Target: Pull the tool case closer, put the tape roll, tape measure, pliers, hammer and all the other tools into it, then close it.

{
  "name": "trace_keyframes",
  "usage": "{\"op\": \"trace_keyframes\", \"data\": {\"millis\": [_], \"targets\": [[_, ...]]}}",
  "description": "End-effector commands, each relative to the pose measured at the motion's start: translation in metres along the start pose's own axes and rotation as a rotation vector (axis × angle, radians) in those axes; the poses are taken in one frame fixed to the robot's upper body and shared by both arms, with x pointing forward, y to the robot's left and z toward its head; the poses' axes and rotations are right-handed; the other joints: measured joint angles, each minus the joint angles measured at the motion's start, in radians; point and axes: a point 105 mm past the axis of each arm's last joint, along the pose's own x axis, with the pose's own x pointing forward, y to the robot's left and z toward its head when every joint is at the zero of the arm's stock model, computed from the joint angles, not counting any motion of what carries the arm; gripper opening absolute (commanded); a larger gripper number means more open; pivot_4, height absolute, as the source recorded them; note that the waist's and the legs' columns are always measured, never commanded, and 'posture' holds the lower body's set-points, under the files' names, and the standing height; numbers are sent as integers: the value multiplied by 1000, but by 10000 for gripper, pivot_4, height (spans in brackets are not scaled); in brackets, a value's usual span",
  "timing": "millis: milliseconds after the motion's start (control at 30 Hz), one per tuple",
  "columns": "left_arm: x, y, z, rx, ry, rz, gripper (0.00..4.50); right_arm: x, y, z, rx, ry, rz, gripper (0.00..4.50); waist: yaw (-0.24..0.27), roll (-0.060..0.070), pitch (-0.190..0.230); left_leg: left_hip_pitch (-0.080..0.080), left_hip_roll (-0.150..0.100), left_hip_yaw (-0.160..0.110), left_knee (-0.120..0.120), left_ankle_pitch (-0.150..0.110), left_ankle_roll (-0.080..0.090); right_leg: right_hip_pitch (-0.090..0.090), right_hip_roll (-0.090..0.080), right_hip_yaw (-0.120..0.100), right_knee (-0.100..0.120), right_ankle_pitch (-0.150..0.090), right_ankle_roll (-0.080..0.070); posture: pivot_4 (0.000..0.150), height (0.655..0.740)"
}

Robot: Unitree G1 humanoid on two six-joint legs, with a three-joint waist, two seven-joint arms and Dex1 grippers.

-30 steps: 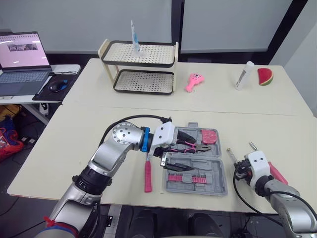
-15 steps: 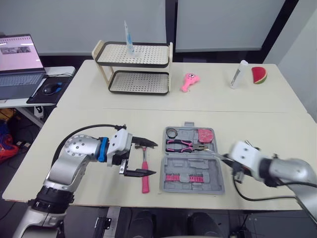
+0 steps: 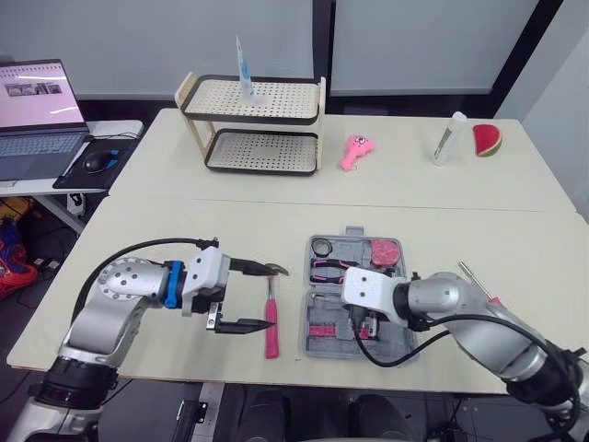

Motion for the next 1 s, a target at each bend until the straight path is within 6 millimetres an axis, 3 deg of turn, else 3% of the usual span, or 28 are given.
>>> {"op": "trace_keyframes", "data": {"millis": [33,1000], "targets": [[-3,0,10,34,-3,12,45000,0,-4,7,-56,-6,-32,2973,0,0,0,0,0,0,0,0,0,0,0,0,0,0,0,1500,7400],[1,1,6,15,14,8,45000,13,-8,-11,-196,77,-59,2973,-1,0,0,0,0,0,0,0,0,-2,0,0,1,0,0,1500,7400]]}}
